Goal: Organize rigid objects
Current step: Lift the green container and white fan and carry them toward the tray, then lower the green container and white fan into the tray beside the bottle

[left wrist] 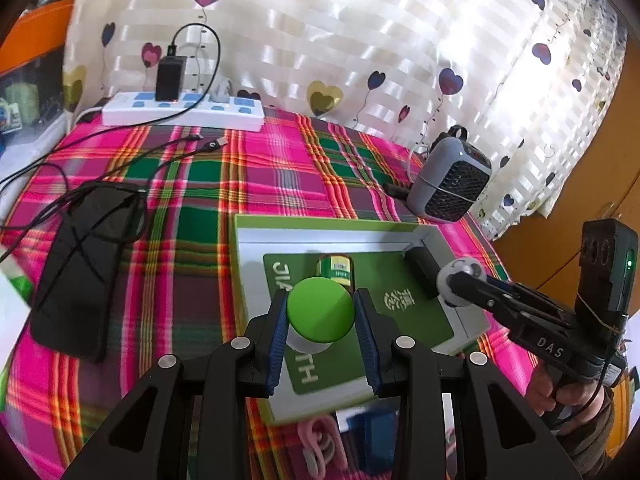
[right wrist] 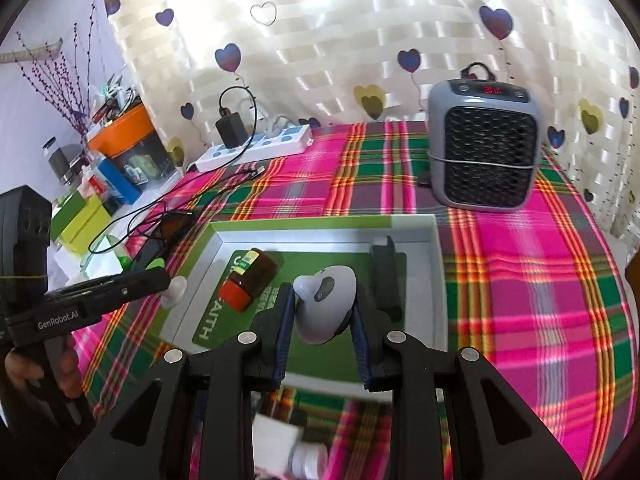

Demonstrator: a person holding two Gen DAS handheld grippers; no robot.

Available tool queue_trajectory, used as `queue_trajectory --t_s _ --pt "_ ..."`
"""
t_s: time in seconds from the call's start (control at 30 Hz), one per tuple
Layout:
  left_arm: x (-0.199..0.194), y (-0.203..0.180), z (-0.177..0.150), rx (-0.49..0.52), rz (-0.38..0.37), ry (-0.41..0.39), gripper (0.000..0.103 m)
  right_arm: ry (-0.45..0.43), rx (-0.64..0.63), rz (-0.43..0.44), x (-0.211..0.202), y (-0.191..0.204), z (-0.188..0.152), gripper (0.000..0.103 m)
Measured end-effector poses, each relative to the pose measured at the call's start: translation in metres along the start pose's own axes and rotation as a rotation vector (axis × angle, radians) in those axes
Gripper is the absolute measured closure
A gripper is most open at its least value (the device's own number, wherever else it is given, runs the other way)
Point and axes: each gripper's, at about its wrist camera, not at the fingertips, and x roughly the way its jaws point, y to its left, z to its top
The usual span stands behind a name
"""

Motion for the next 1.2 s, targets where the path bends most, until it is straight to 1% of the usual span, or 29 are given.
queue_trajectory --t_s 0.27,0.57,0.87,1.2 --pt "0.026 0.005 0.01 -0.008 0.005 0.032 0.072 0.049 -0.012 0.013 0.032 -0.002 0.009 0.075" --pt "0.047 0.006 0.014 0.004 0.027 0.056 0.072 0.087 -0.035 0.017 0.056 0.0 0.013 0.075" --pt "0.053 0.003 0.013 0.034 0.041 0.055 0.072 0.102 -0.03 0.029 0.066 -0.004 0.013 0.075" --pt "0.056 0.002 0.013 0.042 0.043 0.052 0.072 0.107 -0.028 0.028 0.069 -0.004 0.013 0.074"
